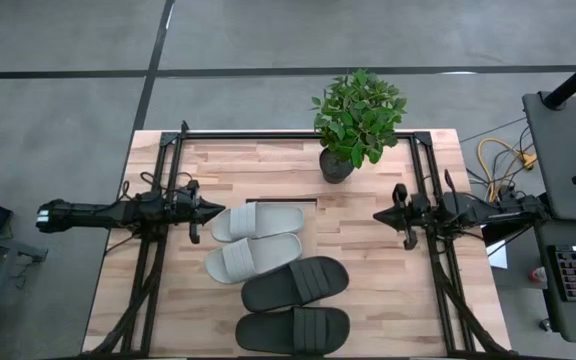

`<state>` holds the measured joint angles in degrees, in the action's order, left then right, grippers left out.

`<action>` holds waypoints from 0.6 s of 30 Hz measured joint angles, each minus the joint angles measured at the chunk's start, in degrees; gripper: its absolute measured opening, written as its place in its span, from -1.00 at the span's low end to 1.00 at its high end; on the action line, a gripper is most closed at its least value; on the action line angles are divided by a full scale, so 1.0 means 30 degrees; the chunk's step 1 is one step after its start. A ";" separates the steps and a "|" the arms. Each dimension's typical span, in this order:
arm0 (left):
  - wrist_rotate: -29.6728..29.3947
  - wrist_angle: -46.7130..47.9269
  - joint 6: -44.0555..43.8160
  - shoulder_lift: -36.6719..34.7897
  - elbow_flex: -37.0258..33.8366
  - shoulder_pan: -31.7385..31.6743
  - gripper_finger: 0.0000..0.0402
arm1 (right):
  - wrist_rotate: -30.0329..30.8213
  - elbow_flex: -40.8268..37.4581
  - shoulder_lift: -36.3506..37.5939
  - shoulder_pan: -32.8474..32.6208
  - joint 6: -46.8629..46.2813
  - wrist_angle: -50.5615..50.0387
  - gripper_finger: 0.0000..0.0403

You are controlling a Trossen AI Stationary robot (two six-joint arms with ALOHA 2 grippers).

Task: Pick and place slides into the shelf
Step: Return to Home Position

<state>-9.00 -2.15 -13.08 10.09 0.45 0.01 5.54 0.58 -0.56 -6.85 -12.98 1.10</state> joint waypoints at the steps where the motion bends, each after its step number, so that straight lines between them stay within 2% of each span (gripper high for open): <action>1: 0.0006 0.0000 0.0000 0.0000 0.0000 0.0000 -1.00 | 0.0000 0.0000 0.0000 0.0000 0.0688 0.0000 -0.96; 4: 0.0240 0.0023 0.0002 -0.0011 0.0000 0.0000 -1.00 | 0.0016 0.0000 0.0000 0.0000 0.1797 0.0000 -0.96; 12: 0.0411 0.0042 0.0184 0.0070 0.0000 0.0000 -1.00 | 0.0087 0.0000 0.0000 0.0000 0.1843 0.0007 -0.96; 18: 0.0476 0.0044 0.2709 0.0175 0.0000 0.0000 -1.00 | 0.0109 0.0000 -0.0131 0.0000 0.2728 0.0007 -0.96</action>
<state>-7.57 -2.02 -4.95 10.61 0.45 0.01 5.87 0.58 -0.95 -6.85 -4.80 1.13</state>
